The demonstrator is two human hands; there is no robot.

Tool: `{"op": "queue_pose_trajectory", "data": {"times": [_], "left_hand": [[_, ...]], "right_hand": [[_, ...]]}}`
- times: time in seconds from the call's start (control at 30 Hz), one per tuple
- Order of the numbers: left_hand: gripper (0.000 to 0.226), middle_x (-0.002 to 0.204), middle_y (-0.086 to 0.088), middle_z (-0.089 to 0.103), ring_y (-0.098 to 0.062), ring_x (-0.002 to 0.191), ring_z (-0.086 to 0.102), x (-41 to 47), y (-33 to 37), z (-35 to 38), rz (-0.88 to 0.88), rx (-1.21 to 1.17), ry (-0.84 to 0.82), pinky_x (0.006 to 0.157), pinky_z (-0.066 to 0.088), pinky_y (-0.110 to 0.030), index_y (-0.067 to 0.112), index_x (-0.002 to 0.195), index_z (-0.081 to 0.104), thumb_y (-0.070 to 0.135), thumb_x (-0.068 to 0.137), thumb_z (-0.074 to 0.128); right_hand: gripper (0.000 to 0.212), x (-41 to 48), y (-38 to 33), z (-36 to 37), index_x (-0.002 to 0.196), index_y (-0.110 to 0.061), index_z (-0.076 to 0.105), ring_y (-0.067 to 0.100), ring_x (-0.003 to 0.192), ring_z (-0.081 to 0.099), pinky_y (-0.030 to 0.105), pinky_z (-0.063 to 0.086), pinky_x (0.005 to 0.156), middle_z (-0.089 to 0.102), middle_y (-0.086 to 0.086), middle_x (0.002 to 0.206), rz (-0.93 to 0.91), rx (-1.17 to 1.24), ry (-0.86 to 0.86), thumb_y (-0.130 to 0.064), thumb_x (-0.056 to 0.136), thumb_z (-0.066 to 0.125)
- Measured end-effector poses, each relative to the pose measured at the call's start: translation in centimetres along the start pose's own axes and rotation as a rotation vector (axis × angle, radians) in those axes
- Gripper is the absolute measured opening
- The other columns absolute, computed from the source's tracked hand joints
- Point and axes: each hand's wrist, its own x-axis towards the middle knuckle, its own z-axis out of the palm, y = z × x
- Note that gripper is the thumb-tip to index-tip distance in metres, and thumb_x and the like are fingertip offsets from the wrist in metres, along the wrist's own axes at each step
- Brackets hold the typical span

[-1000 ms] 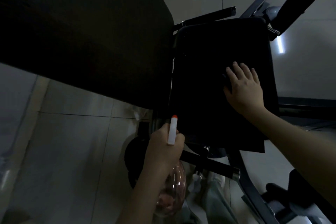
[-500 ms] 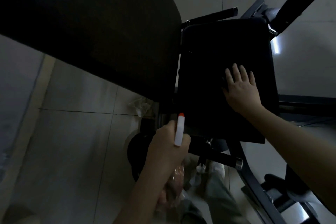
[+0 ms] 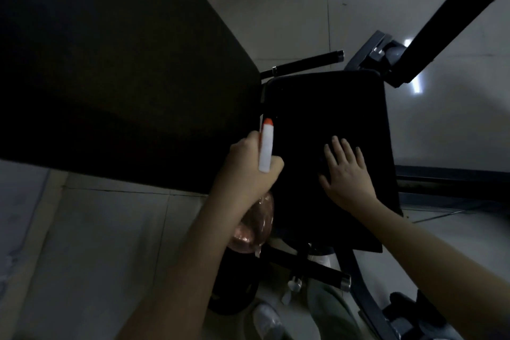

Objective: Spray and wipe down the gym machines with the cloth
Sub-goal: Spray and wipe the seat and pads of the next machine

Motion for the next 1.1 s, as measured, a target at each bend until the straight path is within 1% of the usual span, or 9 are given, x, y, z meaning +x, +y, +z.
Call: {"op": "queue_pose_trajectory", "data": {"times": [0.07,0.13,0.27,0.53,0.7,0.87,0.93,1.0,1.1], "left_hand": [[0.015,0.087,-0.002,0.057,-0.008,0.072,0.055,1.5,0.5,-1.3,0.0,0.037,0.018,0.055,0.042,-0.011,0.009,0.099,0.055,0.016,0.087,0.059],[0.015,0.086,0.002,0.054,-0.004,0.072,0.051,2.9,1.5,-2.7,-0.003,0.04,0.026,0.05,0.038,-0.006,0.011,0.101,0.053,0.017,0.088,0.059],[0.018,0.086,0.005,0.051,-0.006,0.074,0.051,5.2,4.3,-6.2,-0.008,0.068,0.066,0.056,0.037,-0.018,0.013,0.105,0.053,0.021,0.089,0.057],[0.017,0.079,0.007,0.042,-0.005,0.068,0.042,8.6,8.7,-12.0,0.022,0.229,0.055,0.059,0.035,-0.02,0.025,0.082,0.043,0.029,0.091,0.057],[0.019,0.077,0.001,0.047,-0.015,0.072,0.048,10.1,10.5,-14.2,0.037,0.303,-0.043,0.059,0.037,-0.022,0.018,0.08,0.047,0.03,0.094,0.054],[0.034,0.084,-0.014,0.055,-0.026,0.077,0.053,11.7,10.7,-13.9,0.062,0.329,-0.022,0.058,0.038,-0.027,-0.004,0.103,0.058,0.028,0.092,0.055],[0.031,0.083,-0.01,0.055,-0.024,0.076,0.054,11.9,10.8,-13.9,0.06,0.338,-0.003,0.058,0.038,-0.025,0.0,0.1,0.056,0.03,0.093,0.055],[0.027,0.08,-0.005,0.053,-0.02,0.072,0.052,12.1,10.6,-13.9,0.04,0.333,0.014,0.057,0.037,-0.024,0.004,0.096,0.055,0.031,0.094,0.053],[0.024,0.077,-0.002,0.05,-0.017,0.069,0.051,12.2,10.4,-13.8,0.018,0.345,0.01,0.057,0.037,-0.023,0.013,0.082,0.049,0.033,0.094,0.053]], "right_hand": [[0.076,-0.1,0.1,-0.4,0.151,-0.011,0.01,0.025,0.146,-0.007,0.042,-0.003,0.117,-0.004,0.01,0.158,-0.043,0.048,-0.016,-0.052,0.087,0.019],[0.083,-0.1,0.3,-0.9,0.15,-0.01,0.008,0.025,0.145,-0.009,0.042,-0.003,0.117,-0.005,0.011,0.158,-0.079,0.083,-0.029,-0.053,0.08,0.008],[0.078,-0.1,0.3,-1.2,0.15,-0.008,0.008,0.025,0.144,-0.01,0.041,-0.005,0.117,-0.005,0.011,0.157,-0.093,0.106,-0.039,-0.047,0.082,0.01],[0.063,0.4,0.7,-0.7,0.139,-0.003,0.041,0.035,0.136,0.03,0.047,0.018,0.111,0.037,0.019,0.146,-0.086,0.074,0.017,-0.038,0.087,0.032],[0.06,0.6,0.8,-0.5,0.137,-0.007,0.037,0.032,0.132,0.027,0.04,0.01,0.11,0.045,0.019,0.141,-0.141,0.12,0.117,-0.032,0.082,0.04],[0.059,3.9,0.9,-1.2,0.134,-0.013,0.041,0.03,0.124,0.037,0.05,0.045,0.096,0.039,0.01,0.135,-0.218,0.416,0.275,-0.027,0.08,0.058],[0.059,6.6,0.1,-3.0,0.141,-0.013,0.038,0.031,0.132,0.035,0.052,0.038,0.105,0.038,0.011,0.143,-0.136,0.429,0.256,-0.031,0.088,0.055],[0.069,9.1,-1.5,-4.0,0.149,-0.016,0.022,0.026,0.144,0.013,0.044,0.01,0.117,0.02,0.005,0.156,0.006,0.329,0.122,-0.043,0.093,0.05],[0.07,10.2,-3.7,-3.4,0.152,-0.02,0.006,0.019,0.145,-0.011,0.04,-0.014,0.112,-0.001,0.001,0.16,-0.032,0.122,-0.008,-0.05,0.095,0.034]]}}
